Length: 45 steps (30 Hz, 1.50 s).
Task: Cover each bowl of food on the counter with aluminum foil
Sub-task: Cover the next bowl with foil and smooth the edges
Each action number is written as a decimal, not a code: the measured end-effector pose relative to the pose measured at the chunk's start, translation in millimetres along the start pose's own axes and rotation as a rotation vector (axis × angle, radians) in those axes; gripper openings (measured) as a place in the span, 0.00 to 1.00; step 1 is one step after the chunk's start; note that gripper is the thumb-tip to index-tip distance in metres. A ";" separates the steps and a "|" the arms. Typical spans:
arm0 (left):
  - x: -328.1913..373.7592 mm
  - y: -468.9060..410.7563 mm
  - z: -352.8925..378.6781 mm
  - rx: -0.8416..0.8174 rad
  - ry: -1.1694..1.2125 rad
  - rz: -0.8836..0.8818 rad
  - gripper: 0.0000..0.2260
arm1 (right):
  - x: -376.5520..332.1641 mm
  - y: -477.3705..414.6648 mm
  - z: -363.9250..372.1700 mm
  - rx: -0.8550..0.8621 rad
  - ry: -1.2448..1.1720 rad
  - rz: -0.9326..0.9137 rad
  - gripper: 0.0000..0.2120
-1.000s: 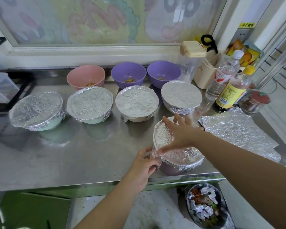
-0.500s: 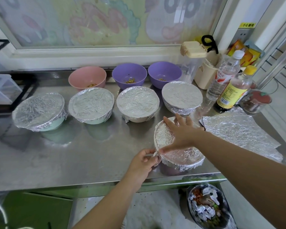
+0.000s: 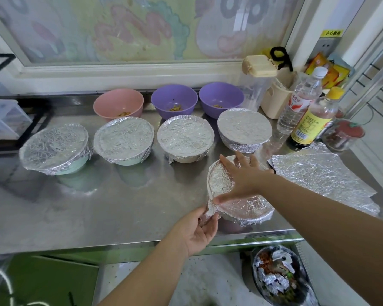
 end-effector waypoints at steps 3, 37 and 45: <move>-1.8 -6.7 0.7 0.015 0.049 0.033 0.11 | -2.2 5.3 -1.2 -0.011 -0.001 0.011 0.72; 35.1 11.9 25.1 0.309 -0.947 0.494 0.17 | -9.9 17.6 -3.0 0.026 0.040 0.043 0.64; 26.1 6.4 30.4 0.168 -0.648 0.292 0.21 | -10.4 17.3 -2.1 0.035 0.030 0.043 0.64</move>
Point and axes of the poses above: each hand's wrist, its own y-axis away from the middle knuckle, its own z-axis out of the palm, x = y × z, the point moved 10 cm from there along -y, towards the middle knuckle, and after that the axes turned 15 degrees about -y, right-handed, at the moved point
